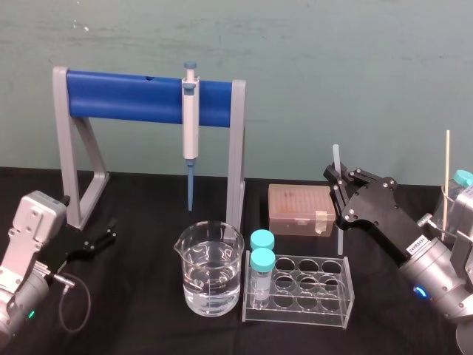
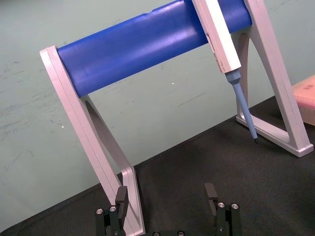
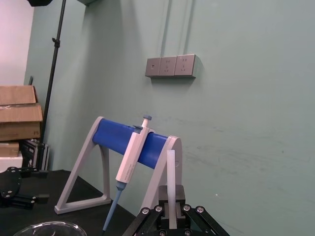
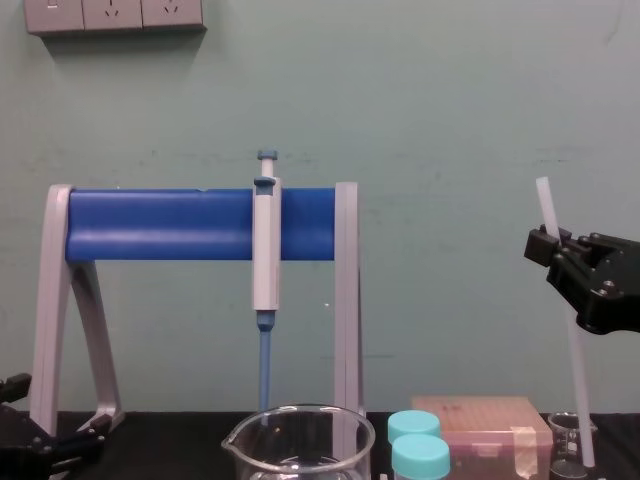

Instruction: Pick up the stirring rod with one hand, then place it down.

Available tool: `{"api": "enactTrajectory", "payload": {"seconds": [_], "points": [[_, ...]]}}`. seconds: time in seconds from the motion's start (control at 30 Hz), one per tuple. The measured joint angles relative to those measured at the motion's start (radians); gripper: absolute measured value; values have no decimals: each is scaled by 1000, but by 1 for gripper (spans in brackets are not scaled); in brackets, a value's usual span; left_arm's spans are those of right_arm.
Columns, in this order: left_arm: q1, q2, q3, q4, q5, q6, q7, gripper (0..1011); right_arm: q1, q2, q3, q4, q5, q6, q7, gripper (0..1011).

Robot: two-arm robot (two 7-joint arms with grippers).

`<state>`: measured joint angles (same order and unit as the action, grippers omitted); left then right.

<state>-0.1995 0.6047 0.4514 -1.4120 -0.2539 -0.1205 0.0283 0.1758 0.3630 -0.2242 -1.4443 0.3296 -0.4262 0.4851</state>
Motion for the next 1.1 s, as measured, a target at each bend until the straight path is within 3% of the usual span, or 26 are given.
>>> {"api": "enactTrajectory", "payload": {"seconds": [0.8, 1.1], "points": [[0, 0, 0, 0, 0, 0, 0, 1000, -2, 0, 1, -2, 1, 0, 6, 71], [0, 0, 0, 0, 0, 0, 0, 1000, -17, 1, 4, -23, 26, 4, 33, 71]]}}
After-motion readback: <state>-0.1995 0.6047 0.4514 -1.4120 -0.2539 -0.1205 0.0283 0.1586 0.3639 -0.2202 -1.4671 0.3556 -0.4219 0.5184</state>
